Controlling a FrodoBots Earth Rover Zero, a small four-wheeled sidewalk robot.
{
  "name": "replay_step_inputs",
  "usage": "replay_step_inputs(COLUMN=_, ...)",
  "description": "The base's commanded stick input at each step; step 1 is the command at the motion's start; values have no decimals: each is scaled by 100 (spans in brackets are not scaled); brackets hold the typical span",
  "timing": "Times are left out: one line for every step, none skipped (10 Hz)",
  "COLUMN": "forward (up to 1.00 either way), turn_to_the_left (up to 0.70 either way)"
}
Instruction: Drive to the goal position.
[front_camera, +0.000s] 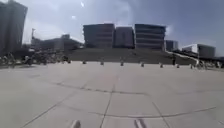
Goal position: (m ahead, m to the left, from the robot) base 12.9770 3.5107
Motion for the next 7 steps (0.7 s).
replay_step_inputs(forward=85, turn_to_the_left=-2)
replay_step_inputs(forward=85, turn_to_the_left=0)
replay_step_inputs(forward=85, turn_to_the_left=0)
replay_step_inputs(forward=85, turn_to_the_left=-33)
replay_step_inputs(forward=85, turn_to_the_left=-34)
replay_step_inputs(forward=85, turn_to_the_left=-34)
replay_step_inputs(forward=85, turn_to_the_left=-34)
